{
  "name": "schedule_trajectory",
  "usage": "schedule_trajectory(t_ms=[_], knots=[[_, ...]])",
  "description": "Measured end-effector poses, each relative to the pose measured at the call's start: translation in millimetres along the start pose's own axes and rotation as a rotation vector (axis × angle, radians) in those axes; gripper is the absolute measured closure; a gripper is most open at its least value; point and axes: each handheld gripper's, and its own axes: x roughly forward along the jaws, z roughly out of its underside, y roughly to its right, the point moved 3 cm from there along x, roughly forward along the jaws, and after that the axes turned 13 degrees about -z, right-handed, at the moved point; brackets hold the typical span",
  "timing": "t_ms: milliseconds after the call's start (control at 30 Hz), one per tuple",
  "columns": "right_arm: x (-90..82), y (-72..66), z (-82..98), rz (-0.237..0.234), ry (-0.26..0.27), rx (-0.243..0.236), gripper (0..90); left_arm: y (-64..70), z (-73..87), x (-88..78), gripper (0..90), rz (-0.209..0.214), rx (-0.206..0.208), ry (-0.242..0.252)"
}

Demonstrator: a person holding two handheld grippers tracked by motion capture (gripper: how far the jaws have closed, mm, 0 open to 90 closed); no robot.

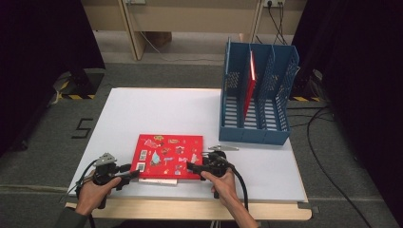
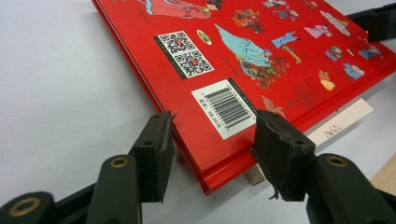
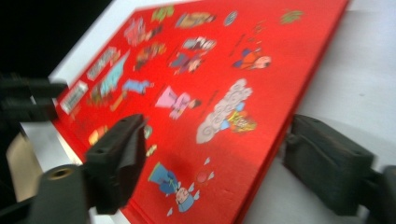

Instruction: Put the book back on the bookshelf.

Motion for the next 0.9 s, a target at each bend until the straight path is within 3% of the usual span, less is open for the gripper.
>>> schedule_trajectory(t_ms=[133,333,467,633,667,733,800,833,900], knots=[[-5.4,4.2,-1.1,-0.038,0.065,0.092,26.9,1.4,0.6,0.3,46.8,0.001,-0.006,0.000],[-16.5,-0.3,-11.6,-0.044,0.140,0.077,34.2,5.7,0.9,2.2,46.1,0.036,-0.021,0.001],[-23.0,-9.1,-20.8,-0.043,0.182,0.054,35.8,5.4,1.7,3.3,45.8,0.061,-0.058,0.001],[-25.2,-17.0,-27.8,-0.072,0.232,0.081,36.5,5.8,2.2,3.2,45.7,0.076,-0.080,0.007],[-25.1,-19.0,-28.5,-0.082,0.234,0.089,40.5,6.5,2.0,3.4,45.8,0.086,-0.089,0.009],[-15.6,-27.0,-25.4,-0.192,0.204,0.119,46.3,12.1,1.0,4.3,45.8,0.112,-0.103,0.016],[-5.5,-40.0,-24.1,-0.132,0.188,0.045,47.1,17.0,-1.7,3.8,45.8,0.102,-0.061,0.025],[-2.0,-43.7,-25.7,-0.146,0.182,0.035,49.5,18.2,-2.7,2.5,46.6,0.096,-0.044,0.028],[-1.0,-47.5,-30.6,-0.128,0.186,-0.011,54.6,21.1,-2.9,1.2,52.8,0.101,-0.045,0.038]])
